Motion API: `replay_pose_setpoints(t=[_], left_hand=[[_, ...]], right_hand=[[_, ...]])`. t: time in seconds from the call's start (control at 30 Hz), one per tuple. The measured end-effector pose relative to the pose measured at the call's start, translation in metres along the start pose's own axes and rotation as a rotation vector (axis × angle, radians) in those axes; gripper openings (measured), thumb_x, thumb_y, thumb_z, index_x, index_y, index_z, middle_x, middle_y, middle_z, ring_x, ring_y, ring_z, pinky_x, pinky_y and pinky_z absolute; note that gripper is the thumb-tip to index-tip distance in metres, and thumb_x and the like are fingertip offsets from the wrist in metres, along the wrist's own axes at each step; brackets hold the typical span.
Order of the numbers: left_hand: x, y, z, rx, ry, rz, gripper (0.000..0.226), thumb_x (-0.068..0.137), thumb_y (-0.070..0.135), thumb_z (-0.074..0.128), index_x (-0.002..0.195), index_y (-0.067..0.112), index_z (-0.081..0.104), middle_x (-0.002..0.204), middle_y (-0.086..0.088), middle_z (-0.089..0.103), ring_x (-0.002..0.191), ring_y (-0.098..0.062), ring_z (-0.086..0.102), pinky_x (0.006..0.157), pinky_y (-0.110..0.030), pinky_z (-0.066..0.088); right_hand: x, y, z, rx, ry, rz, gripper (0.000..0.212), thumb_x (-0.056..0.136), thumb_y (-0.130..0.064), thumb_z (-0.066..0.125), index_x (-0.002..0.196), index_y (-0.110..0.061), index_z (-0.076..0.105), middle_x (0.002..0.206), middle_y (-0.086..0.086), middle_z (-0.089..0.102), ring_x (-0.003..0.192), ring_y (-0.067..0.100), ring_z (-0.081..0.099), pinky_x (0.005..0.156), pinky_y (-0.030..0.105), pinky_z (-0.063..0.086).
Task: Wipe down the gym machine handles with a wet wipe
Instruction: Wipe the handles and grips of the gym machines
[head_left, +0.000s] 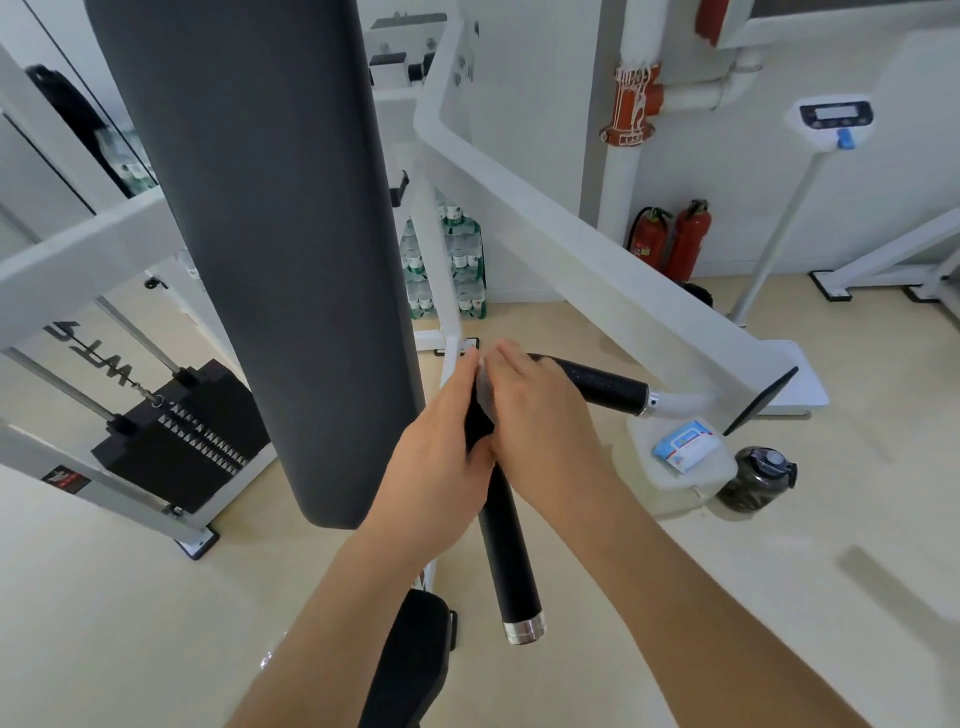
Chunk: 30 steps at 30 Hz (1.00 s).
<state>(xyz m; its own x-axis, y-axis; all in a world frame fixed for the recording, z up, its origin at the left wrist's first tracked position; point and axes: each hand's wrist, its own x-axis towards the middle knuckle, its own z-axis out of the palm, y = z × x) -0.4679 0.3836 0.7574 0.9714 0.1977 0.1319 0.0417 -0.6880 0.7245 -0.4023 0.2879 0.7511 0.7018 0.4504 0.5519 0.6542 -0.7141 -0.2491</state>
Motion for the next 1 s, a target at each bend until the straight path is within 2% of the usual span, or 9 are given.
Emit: replay_pose_setpoints(t=[0.07,0.13,0.23,0.33,0.43,0.5,0.67,0.83,1.0], left_hand=[[0.0,0.001,-0.005,0.082,-0.032,0.027,0.057,0.09,0.014,0.058,0.133,0.039,0.031,0.114,0.019,0.058,0.097,-0.002,0.058,0.075,-0.012,0.046],[-0.001,0.003,-0.008,0.135,-0.039,0.062,0.049,0.09,0.016,0.057,0.127,0.038,0.035,0.103,0.02,0.055,0.084,-0.002,0.054,0.066,-0.015,0.044],[0.001,0.006,-0.006,0.132,-0.019,0.074,0.052,0.085,0.005,0.053,0.125,0.036,0.042,0.105,0.021,0.057,0.087,-0.005,0.055,0.07,-0.024,0.048],[0.0,0.008,-0.004,0.145,-0.015,0.092,0.056,0.083,0.004,0.051,0.128,0.035,0.039,0.113,0.021,0.054,0.084,-0.009,0.057,0.07,-0.029,0.051],[-0.003,0.01,-0.003,0.256,-0.003,0.114,0.048,0.089,0.012,0.052,0.131,0.029,0.035,0.125,0.018,0.045,0.076,-0.01,0.055,0.067,-0.027,0.048],[0.0,0.011,-0.003,0.303,0.032,0.112,0.046,0.086,0.01,0.052,0.128,0.025,0.041,0.123,0.015,0.048,0.089,-0.012,0.056,0.071,-0.027,0.049],[0.007,0.011,-0.004,0.335,0.032,0.134,0.055,0.076,0.005,0.055,0.126,0.026,0.05,0.121,0.019,0.054,0.102,-0.008,0.054,0.077,-0.021,0.046],[0.003,0.009,-0.002,0.442,0.049,0.128,0.052,0.088,0.016,0.055,0.137,0.019,0.039,0.13,0.013,0.047,0.109,-0.013,0.046,0.081,-0.019,0.036],[0.013,0.016,0.01,0.574,0.052,0.237,0.064,0.072,0.003,0.058,0.135,0.004,0.048,0.134,-0.008,0.054,0.126,-0.023,0.047,0.11,-0.028,0.03]], right_hand=[[-0.005,0.01,-0.002,-0.027,0.044,0.082,0.041,0.051,0.005,0.078,0.09,-0.004,0.069,0.088,0.008,0.071,0.057,0.026,0.059,0.053,0.025,0.045],[0.0,0.014,-0.001,0.006,0.095,0.176,0.026,0.058,0.005,0.078,0.078,-0.007,0.066,0.073,0.004,0.067,0.048,0.024,0.048,0.05,0.024,0.031],[0.012,-0.003,0.007,0.038,0.139,0.174,0.025,0.058,0.007,0.075,0.059,-0.01,0.056,0.056,0.003,0.058,0.047,0.024,0.046,0.055,0.027,0.022],[0.004,0.001,0.012,0.099,0.113,0.082,0.016,0.069,0.005,0.069,0.072,-0.008,0.06,0.07,0.006,0.064,0.059,0.027,0.053,0.062,0.028,0.027],[-0.011,0.031,0.003,0.062,0.128,0.229,0.015,0.072,0.003,0.068,0.08,-0.008,0.061,0.071,0.006,0.063,0.057,0.028,0.05,0.058,0.03,0.027],[-0.009,0.026,0.006,0.017,0.139,0.284,0.015,0.07,0.004,0.069,0.078,-0.006,0.061,0.069,0.008,0.061,0.055,0.03,0.051,0.058,0.03,0.028],[-0.005,0.012,0.021,-0.057,0.06,-0.071,0.031,0.07,0.005,0.061,0.1,0.002,0.067,0.104,0.015,0.07,0.093,0.029,0.067,0.076,0.033,0.045],[-0.025,0.054,0.002,-0.034,0.065,0.26,0.023,0.076,0.002,0.068,0.098,-0.006,0.065,0.088,0.005,0.067,0.065,0.03,0.054,0.06,0.028,0.022],[-0.005,0.023,0.017,0.021,0.053,0.027,0.031,0.071,0.008,0.057,0.099,-0.003,0.066,0.095,0.01,0.07,0.083,0.03,0.066,0.074,0.028,0.033]])
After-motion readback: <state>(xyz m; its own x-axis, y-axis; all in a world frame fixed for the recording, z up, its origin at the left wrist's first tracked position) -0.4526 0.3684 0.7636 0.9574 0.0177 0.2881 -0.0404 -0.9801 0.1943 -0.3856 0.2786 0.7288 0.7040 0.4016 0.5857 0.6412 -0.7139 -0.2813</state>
